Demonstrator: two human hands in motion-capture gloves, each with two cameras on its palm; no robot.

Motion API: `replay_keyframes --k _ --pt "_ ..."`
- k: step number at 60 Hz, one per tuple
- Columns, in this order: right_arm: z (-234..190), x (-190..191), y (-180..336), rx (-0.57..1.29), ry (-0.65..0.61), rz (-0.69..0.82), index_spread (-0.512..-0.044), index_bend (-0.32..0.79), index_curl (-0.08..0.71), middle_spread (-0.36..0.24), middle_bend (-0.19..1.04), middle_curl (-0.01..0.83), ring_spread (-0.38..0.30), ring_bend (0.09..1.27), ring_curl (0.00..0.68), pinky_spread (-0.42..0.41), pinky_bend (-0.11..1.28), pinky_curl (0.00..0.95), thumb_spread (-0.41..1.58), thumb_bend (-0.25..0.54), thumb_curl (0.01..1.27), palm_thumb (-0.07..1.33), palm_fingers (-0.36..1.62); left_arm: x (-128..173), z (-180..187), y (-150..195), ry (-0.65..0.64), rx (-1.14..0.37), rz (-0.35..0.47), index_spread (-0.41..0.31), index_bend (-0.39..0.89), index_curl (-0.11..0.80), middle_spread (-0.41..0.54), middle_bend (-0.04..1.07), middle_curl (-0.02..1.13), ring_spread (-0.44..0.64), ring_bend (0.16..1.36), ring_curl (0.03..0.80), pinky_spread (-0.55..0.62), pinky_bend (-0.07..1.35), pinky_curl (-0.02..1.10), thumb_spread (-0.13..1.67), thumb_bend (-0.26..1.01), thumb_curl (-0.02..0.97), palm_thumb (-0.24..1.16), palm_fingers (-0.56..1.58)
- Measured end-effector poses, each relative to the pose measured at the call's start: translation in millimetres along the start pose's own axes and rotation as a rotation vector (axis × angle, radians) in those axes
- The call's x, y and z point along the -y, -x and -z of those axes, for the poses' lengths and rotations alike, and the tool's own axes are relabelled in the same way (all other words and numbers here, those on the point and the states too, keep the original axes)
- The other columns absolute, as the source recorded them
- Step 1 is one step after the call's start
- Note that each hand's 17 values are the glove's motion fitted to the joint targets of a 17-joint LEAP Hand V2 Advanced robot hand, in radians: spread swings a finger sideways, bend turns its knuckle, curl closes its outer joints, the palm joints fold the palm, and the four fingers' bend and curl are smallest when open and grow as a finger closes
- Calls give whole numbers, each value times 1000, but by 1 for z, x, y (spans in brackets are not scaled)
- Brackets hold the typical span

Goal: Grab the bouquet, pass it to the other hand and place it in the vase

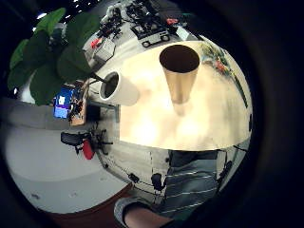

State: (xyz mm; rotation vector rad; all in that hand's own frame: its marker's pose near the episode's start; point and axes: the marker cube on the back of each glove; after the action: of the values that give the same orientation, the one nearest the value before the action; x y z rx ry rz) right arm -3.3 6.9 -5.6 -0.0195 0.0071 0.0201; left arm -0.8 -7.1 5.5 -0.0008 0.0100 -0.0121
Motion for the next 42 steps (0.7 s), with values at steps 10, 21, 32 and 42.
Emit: replay_keyframes --k 10,21,32,42 --pt "-4 -7 -1 -13 64 -14 -234 156 195 -32 321 208 -39 397 234 197 299 192 923 276 114 452 707 3 -9 2 24 0 17 -50 156 133 95 223 180 189 464 180 263 308 167 912 91 97 196 365" --pt "-9 -7 -3 -23 71 15 -263 143 237 -32 296 275 -37 385 273 228 276 242 1160 233 152 463 694 -4 -4 -5 25 19 1 -57 149 198 109 205 246 224 477 214 310 305 225 1109 47 152 205 335" --pt "-11 -2 -2 -59 147 -57 -276 128 251 -32 275 318 -35 376 302 236 267 278 1243 180 179 471 680 6 -1 -15 -12 -10 -6 -50 129 230 114 201 294 234 490 238 323 304 266 1171 2 191 217 311" --pt "-14 -4 1 -99 209 -105 -316 91 235 -18 261 346 -10 374 322 230 282 307 1220 37 170 322 568 1 10 -39 -4 -53 -59 -23 117 230 115 214 330 236 513 258 326 323 296 1189 -15 215 222 284"
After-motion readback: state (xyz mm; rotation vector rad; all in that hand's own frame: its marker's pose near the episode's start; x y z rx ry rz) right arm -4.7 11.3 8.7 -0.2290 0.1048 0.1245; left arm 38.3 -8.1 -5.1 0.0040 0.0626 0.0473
